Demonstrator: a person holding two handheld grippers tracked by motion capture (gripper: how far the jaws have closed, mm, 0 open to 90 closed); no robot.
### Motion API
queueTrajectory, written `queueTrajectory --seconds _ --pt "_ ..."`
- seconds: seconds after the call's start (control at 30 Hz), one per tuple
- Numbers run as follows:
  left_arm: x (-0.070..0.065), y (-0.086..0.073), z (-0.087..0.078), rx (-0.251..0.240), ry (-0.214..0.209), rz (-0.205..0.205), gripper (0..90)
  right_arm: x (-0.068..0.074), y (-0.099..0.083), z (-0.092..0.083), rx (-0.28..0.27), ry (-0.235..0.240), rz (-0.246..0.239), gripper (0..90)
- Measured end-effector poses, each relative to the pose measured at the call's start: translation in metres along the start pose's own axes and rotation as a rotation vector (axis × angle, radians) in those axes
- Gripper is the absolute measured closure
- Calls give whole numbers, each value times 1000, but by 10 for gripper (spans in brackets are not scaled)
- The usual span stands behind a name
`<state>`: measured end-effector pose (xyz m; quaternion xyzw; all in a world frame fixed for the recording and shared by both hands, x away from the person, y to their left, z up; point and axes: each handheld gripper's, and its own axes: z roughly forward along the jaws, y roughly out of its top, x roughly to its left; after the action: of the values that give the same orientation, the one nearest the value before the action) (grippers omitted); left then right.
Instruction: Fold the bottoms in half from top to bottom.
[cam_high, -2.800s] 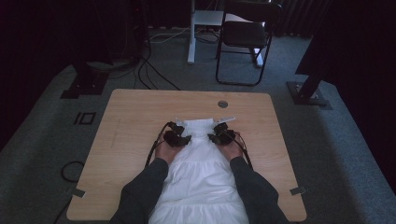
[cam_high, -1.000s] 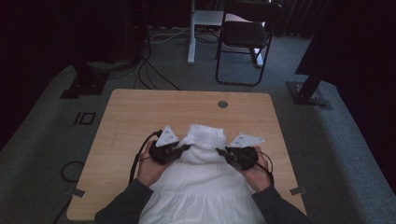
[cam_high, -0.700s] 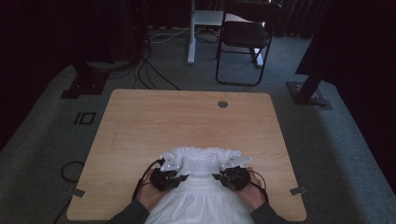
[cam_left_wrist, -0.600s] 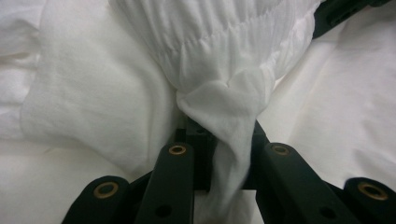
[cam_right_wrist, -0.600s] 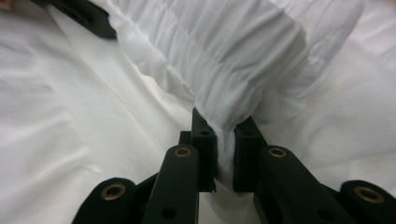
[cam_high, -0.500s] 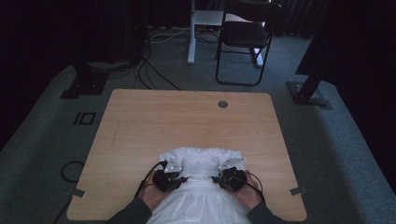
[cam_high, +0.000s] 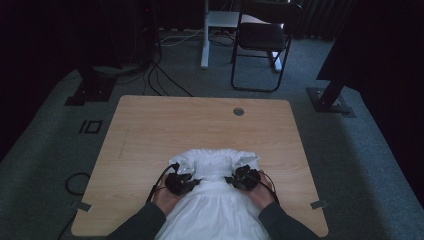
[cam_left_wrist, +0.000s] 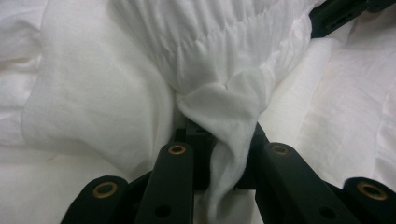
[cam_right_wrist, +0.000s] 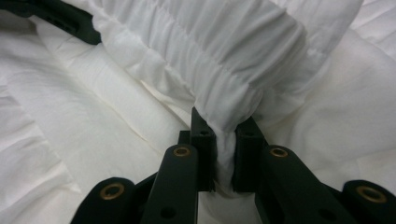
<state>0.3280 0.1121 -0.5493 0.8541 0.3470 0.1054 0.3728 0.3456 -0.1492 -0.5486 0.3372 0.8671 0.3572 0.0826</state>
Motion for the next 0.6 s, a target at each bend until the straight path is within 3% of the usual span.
queueTrajectory --seconds 0.1,0.2,0.37,0.43,0.47,0.5,0.6 --pt "3 6 3 9 20 -45 805 -13 10 7 3 17 4 819" --pt "5 11 6 18 47 -65 803 -26 20 14 0 30 2 820" --pt "22 21 13 17 82 -54 802 -39 36 25 -2 11 2 819" --pt "35 24 14 17 77 -55 798 -41 41 30 -3 1 9 818" --pt "35 24 14 17 77 -55 798 -41 41 30 -3 1 9 818" --pt "46 28 16 21 79 -47 798 -42 43 32 -1 -1 17 817" --pt "60 38 21 45 101 -20 798 -46 54 40 -6 -16 27 814"
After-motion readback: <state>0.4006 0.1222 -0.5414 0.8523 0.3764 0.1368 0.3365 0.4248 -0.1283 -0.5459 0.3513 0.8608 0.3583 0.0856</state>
